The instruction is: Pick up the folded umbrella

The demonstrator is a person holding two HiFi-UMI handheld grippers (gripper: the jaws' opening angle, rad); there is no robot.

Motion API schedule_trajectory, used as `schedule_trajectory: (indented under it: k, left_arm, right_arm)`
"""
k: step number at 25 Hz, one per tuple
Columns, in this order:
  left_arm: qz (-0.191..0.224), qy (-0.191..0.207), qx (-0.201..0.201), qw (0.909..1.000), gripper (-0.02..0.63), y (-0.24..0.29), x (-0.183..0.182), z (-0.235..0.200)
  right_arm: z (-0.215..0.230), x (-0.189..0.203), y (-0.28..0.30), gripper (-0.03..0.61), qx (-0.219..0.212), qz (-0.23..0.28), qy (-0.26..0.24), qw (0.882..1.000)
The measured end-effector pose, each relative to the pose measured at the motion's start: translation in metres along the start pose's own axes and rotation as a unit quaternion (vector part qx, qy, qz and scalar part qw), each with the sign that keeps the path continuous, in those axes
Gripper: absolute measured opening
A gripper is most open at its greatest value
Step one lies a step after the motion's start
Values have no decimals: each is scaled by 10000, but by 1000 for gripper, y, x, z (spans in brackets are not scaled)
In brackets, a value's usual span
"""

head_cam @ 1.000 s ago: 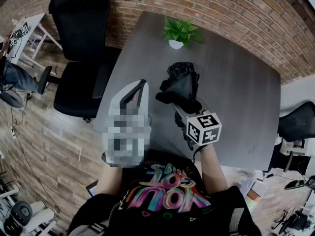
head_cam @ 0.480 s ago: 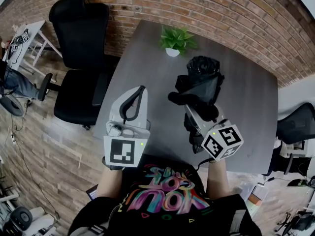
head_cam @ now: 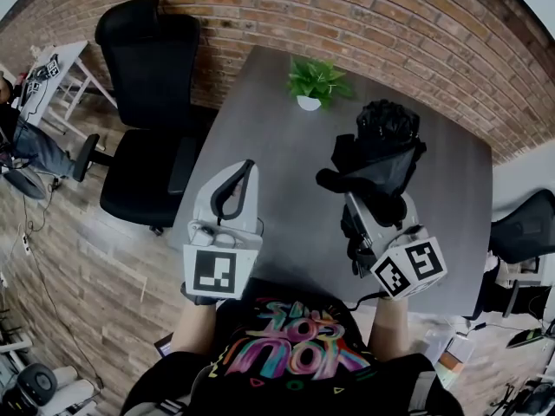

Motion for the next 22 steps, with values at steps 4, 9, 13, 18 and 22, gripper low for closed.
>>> schedule_trajectory:
  k: [4, 9, 13, 18, 22]
  left_arm:
    - [15, 6, -73, 10000, 2, -2, -1, -4]
    - [14, -36, -154, 9999, 2, -7, 0, -7]
    - [7, -14, -177, 9998, 2, -10, 1, -7]
    - [17, -48, -216, 9998, 2, -11, 1, -8]
    - [18, -58, -241, 9997, 2, -14, 1, -9]
  right_arm:
    - [2, -13, -10, 238, 60, 151, -73, 9998]
    - [7, -17, -18, 239, 155, 297, -13, 9994]
    - [8, -16, -20, 239, 242, 301, -34, 9992]
    - [9, -12, -23, 239, 318, 298, 15, 9990]
    - [10, -10, -27, 239, 391, 280, 40, 9988]
Point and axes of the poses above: the fingertips, and each gripper's own axes: y forward along the fingers, z to its right, x out of its underside, the point moved 2 cm from there along -y, backward along the fingers, and after that the axes turned 15 degrees about -y, right-handed, at the moved point
